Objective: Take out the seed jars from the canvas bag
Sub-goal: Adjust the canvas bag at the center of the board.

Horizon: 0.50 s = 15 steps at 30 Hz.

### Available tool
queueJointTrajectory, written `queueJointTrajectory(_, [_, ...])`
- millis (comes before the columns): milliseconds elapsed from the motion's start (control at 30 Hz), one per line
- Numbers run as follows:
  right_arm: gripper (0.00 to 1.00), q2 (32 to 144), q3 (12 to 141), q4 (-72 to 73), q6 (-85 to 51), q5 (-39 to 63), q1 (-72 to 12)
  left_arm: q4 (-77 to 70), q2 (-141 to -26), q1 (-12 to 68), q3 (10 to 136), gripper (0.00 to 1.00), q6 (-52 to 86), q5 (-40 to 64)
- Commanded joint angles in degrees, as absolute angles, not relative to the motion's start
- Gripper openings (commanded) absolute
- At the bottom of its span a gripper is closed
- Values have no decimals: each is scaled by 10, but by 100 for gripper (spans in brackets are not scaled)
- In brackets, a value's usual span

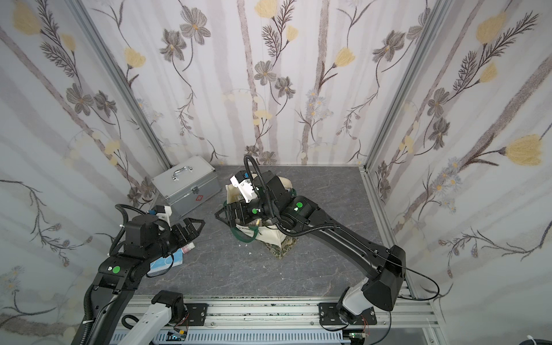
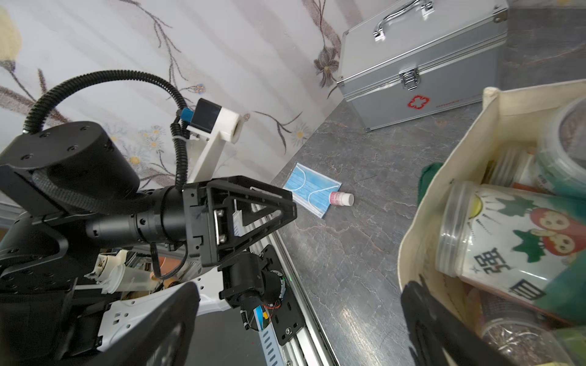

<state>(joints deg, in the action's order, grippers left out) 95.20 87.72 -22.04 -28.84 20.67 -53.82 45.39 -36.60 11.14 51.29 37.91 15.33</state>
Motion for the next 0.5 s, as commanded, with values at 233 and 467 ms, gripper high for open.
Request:
queueJointTrajectory(233, [100,887,820,-176,-286,103,-503,470,-388,111,563,100,362,195])
queueJointTrajectory(467, [100,867,807,-170,-301,84,-459,464,-444,112,615,100,324,212])
